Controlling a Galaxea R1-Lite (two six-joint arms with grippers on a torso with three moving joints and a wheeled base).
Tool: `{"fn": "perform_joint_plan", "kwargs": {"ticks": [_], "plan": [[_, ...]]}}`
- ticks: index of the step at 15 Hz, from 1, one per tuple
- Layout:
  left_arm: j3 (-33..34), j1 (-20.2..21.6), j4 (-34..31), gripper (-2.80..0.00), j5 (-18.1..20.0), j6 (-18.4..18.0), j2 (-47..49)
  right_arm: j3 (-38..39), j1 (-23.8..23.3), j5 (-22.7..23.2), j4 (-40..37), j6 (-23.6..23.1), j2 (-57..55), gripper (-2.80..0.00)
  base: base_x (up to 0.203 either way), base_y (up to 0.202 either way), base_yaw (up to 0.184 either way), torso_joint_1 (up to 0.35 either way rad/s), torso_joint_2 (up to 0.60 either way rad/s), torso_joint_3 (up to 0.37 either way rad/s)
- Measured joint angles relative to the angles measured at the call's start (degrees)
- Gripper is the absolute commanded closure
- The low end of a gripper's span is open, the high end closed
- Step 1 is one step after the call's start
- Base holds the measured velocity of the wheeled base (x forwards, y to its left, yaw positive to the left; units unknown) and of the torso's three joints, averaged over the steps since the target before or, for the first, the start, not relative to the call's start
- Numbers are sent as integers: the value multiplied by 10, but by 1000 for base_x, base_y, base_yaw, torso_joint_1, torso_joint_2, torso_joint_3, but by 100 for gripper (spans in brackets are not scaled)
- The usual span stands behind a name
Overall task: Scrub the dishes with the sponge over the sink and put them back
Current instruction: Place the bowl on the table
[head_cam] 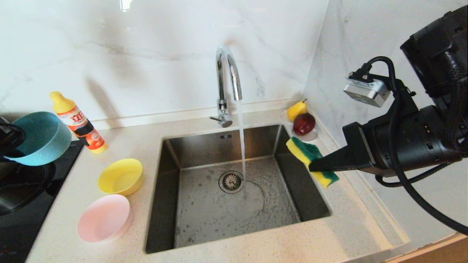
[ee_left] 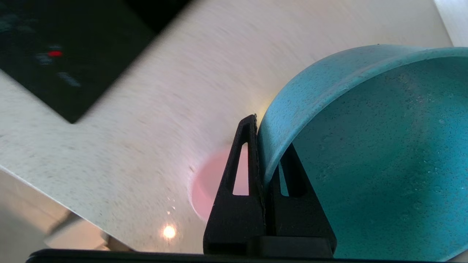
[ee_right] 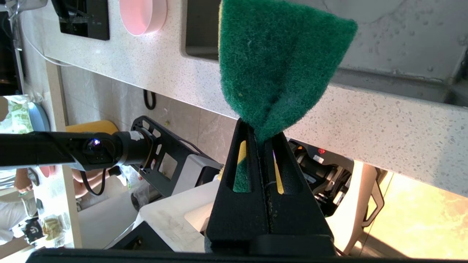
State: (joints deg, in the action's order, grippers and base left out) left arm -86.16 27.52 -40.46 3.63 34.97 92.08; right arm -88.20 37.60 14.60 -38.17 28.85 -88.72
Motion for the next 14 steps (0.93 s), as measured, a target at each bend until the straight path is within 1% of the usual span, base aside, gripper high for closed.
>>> {"fn": "perform_joint_plan", "kwargs": {"ticks": [3, 5, 7, 10, 14], "plan": [[-3, 64, 16, 0, 14, 6, 40, 0, 0, 0, 1, 0, -2, 0, 0, 0, 0, 0, 0, 0], [-4, 92, 33, 0, 27, 7, 67, 0, 0, 0, 0, 0, -3, 0, 0, 0, 0, 0, 0, 0], [-4, 114, 51, 0, 29, 16, 93, 0, -1, 0, 0, 0, -3, 0, 0, 0, 0, 0, 0, 0], [8, 143, 83, 0, 30, 19, 126, 1, -1, 0, 0, 0, -3, 0, 0, 0, 0, 0, 0, 0], [10, 160, 102, 0, 32, 20, 163, 7, -2, 0, 0, -5, -2, 0, 0, 0, 0, 0, 0, 0]]}}
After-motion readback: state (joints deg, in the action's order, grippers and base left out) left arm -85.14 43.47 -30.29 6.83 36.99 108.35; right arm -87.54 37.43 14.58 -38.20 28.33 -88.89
